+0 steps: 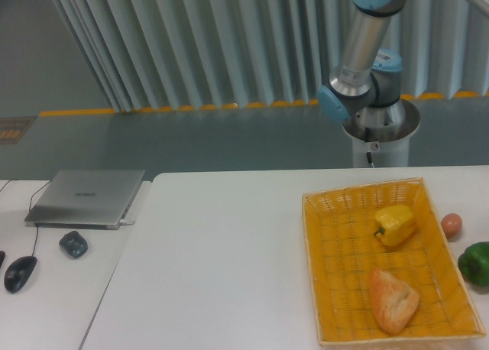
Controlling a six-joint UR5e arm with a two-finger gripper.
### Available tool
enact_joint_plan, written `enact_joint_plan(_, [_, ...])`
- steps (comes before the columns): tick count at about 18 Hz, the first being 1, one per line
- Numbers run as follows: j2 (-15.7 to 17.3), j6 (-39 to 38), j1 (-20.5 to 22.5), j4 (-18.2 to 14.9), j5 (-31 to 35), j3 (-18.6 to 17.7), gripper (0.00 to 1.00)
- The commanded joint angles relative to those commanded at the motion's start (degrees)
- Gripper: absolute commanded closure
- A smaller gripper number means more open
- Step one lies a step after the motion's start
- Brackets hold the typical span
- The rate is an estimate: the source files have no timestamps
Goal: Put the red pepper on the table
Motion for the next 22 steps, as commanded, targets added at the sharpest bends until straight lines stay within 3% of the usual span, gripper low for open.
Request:
enact_joint_plan(5, [4.13, 3.62, -1.67, -4.31, 0.0, 0.0, 0.0])
enact_joint_plan(9, [5.37, 8.19, -2.72, -6.16, 0.44, 0.0, 0.0])
enact_joint_plan(14, [5.46, 8.64, -5.97, -8.97, 7.2, 0.7, 0.0])
enact_joint_plan(22, [3.61, 8.46, -8.26, -10.12, 7.56, 0.62, 0.0])
